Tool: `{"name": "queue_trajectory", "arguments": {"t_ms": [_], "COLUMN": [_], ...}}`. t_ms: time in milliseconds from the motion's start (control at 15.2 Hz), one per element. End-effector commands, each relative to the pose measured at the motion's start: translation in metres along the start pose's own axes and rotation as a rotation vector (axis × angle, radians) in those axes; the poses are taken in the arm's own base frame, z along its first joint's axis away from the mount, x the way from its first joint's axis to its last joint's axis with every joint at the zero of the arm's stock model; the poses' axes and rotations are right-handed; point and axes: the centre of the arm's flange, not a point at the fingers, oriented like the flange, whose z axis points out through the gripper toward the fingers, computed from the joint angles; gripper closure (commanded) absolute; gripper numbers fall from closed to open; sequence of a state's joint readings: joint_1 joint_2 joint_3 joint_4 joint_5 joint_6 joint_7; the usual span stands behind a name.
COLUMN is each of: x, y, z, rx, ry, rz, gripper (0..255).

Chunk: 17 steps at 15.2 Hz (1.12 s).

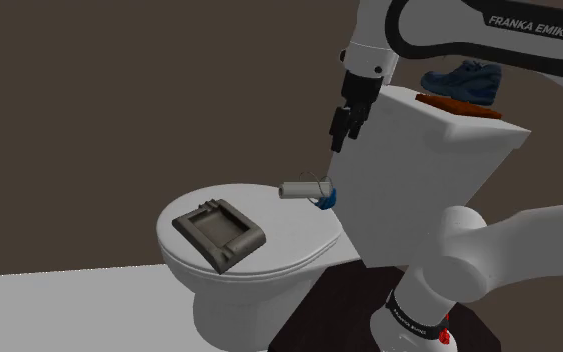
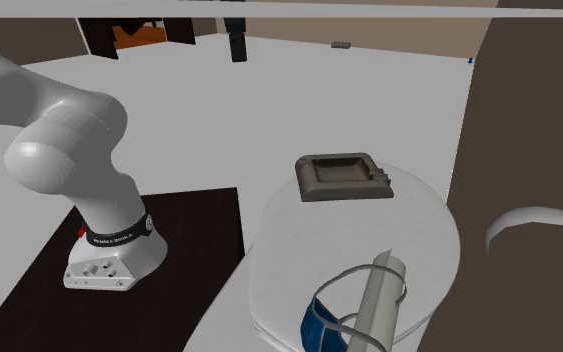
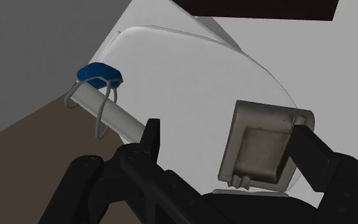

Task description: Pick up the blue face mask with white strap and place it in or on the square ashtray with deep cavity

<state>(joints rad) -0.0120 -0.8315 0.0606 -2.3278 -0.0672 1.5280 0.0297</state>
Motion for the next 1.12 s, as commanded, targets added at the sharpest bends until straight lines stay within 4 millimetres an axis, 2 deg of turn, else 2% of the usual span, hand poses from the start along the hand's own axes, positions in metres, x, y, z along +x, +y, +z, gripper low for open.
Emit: {"name": "queue_trajectory", "arguments": {"t_ms": [0,1056], "x": [0.000,0.088], "y": [0.000,0.142], "z": [0.000,0.141], "rx": [0.000,0.089], "ry": [0.000,0.015], "rz": [0.000,0.109], "gripper": [0,0]}}
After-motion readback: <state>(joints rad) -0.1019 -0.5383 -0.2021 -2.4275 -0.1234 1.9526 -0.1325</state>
